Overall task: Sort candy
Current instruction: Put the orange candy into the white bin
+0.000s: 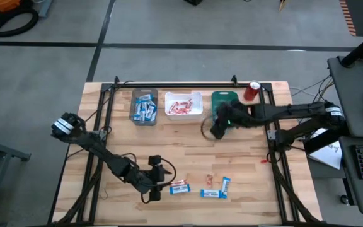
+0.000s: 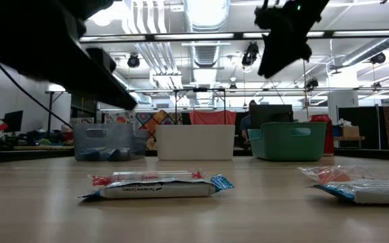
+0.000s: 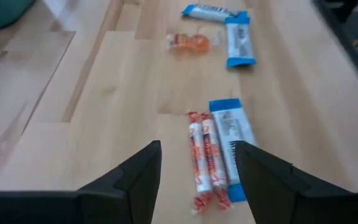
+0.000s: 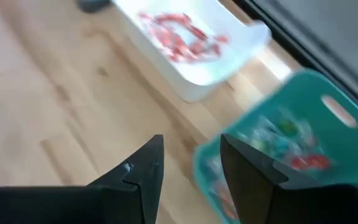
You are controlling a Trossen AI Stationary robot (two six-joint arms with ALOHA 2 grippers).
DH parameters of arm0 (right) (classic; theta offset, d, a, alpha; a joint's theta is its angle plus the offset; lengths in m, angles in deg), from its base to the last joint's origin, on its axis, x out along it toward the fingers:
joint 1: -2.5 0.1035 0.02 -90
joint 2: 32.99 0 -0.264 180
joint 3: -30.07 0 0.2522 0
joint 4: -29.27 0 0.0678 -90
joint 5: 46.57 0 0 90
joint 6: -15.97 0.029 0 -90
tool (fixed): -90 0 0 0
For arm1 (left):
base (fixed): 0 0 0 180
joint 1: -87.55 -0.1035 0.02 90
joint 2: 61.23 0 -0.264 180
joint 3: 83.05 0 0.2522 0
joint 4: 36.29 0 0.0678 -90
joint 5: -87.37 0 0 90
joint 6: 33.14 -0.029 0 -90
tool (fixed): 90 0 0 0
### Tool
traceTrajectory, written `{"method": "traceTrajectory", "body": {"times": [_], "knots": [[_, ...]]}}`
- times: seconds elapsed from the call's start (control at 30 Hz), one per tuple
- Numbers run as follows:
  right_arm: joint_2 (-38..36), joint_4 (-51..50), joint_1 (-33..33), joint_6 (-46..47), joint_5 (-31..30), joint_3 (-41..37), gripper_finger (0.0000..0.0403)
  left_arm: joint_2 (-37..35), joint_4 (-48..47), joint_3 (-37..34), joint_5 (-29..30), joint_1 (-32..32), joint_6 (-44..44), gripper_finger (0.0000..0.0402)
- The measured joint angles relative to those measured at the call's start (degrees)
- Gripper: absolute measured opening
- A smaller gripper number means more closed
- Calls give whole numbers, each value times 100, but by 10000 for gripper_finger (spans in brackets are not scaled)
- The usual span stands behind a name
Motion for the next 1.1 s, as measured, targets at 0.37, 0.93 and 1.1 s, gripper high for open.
{"method": "traceTrajectory", "body": {"times": [0.37,0.93,1.1], "knots": [[59,569,1666,459,-917,-9,148,1064,693,0,351,-83,-48,161],[450,736,2353,1493,-1166,-48,149,1032,686,-7,41,-134,-457,155],[544,746,2449,1830,-1161,-39,150,878,566,-9,14,-172,-925,155]]}}
